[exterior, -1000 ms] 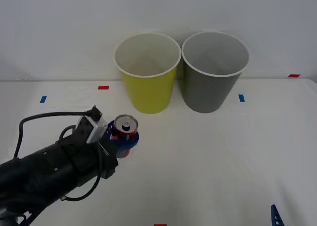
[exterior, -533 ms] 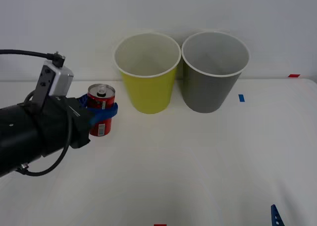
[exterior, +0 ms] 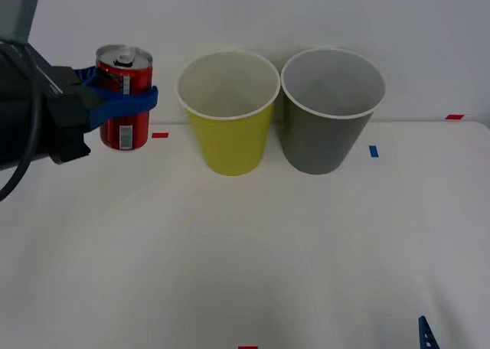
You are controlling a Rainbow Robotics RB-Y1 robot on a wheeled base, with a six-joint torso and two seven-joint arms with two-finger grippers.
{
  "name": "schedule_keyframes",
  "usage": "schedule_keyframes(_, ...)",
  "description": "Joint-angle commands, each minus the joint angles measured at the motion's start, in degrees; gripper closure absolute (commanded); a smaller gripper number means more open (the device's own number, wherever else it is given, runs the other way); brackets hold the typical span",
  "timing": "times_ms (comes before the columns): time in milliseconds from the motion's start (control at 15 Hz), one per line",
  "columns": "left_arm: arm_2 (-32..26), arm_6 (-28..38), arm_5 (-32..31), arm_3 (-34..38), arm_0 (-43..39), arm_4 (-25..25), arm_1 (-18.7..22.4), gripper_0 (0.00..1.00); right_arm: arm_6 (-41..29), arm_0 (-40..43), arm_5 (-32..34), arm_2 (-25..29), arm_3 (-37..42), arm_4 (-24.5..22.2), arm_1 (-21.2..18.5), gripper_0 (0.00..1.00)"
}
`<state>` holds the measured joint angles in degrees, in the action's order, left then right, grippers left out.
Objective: Put cans in the gray bin and PET bottles in the light green bin.
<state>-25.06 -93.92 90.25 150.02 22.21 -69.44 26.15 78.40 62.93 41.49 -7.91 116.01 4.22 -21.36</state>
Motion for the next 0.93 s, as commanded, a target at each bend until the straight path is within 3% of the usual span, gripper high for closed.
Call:
schedule_keyframes(67, 0.0, 0.2, 1.0, 0.0, 5.5, 0.5, -3.1, 1.0, 0.0, 0.0, 0.0, 0.0, 0.0, 0.0, 0.0, 0.0)
schedule_keyframes(467, 3.3, 1.7, 1.0, -1.0, 10.6, 6.1, -4.4, 1.0, 0.0, 0.0, 0.0, 0.0, 0.0, 0.0, 0.0, 0.0)
schedule_keyframes(733, 13.1, 3.0, 0.8, -8.1, 20.2, 21.4, -8.4, 1.0, 0.0, 0.0, 0.0, 0.0, 0.0, 0.0, 0.0, 0.0)
schedule_keyframes(933, 16.4, 3.1, -2.2, -14.7, 23.1, 24.4, -11.5, 1.0, 0.0, 0.0, 0.0, 0.0, 0.0, 0.0, 0.0, 0.0)
